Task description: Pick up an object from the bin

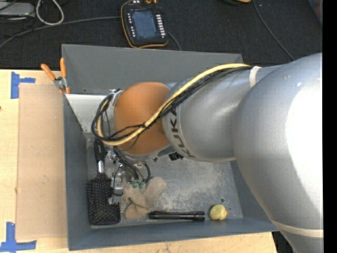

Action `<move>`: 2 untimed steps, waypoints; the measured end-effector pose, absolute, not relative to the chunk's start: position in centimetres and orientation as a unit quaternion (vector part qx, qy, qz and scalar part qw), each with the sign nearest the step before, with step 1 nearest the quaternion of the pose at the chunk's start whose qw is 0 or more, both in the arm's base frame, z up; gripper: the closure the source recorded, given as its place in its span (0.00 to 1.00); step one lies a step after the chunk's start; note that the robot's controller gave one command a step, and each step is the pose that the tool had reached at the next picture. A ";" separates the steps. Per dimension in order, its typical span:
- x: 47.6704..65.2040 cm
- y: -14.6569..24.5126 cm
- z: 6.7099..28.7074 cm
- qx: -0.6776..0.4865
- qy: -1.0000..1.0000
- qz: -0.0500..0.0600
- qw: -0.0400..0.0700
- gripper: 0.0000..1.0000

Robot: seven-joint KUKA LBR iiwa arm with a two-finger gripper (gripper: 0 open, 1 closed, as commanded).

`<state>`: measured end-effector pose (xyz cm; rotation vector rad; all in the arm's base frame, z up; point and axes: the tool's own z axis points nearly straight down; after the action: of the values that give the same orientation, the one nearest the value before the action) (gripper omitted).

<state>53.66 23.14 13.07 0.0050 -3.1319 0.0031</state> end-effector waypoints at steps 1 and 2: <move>53.9 23.0 13.6 -0.002 -1.000 0.000 0.001 0.00; 51.5 17.7 7.0 -0.143 -0.990 0.001 0.004 0.00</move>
Offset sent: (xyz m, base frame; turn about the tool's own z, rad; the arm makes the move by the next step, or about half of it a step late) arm -0.0218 -0.0543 -0.0607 0.2874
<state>51.47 17.67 6.96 -0.4466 -3.1019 0.0030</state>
